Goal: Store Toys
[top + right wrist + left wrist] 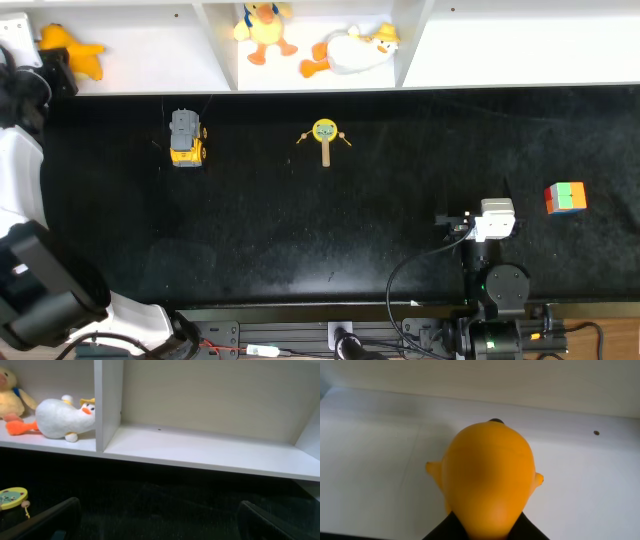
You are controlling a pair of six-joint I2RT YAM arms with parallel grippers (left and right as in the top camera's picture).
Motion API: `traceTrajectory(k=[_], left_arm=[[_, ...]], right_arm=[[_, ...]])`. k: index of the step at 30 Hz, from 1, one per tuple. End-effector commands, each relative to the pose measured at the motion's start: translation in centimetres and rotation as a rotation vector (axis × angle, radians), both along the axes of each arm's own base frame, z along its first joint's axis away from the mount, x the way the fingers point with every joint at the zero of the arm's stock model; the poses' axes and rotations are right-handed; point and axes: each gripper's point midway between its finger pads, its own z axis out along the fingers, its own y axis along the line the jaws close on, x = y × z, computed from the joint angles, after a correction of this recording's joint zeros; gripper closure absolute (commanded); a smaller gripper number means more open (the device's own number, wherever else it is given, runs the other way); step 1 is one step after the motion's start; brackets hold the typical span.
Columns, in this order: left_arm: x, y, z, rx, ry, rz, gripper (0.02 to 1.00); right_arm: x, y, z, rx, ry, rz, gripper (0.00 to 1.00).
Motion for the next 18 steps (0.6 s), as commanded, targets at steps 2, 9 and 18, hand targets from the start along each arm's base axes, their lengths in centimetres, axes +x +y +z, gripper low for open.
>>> traceTrajectory(k=[2, 9, 18], left_arm=[[0.83, -0.49, -0.53, -0.006, 0.008, -0.007, 0.809], [0.95, -0.43, -0.33, -0.001, -0.001, -0.007, 0.503], [0.62, -0.61, 0.03, -0.003, 0.003, -0.008, 0.020]], right_arm=[[0.03, 0.19, -0.41, 0.001, 0.002, 0.008, 0.007], [0.03, 0.19, -0.41, 0.001, 0.002, 0.008, 0.007], [0.03, 0.19, -0.40, 0.001, 0.002, 0.008, 0.007]])
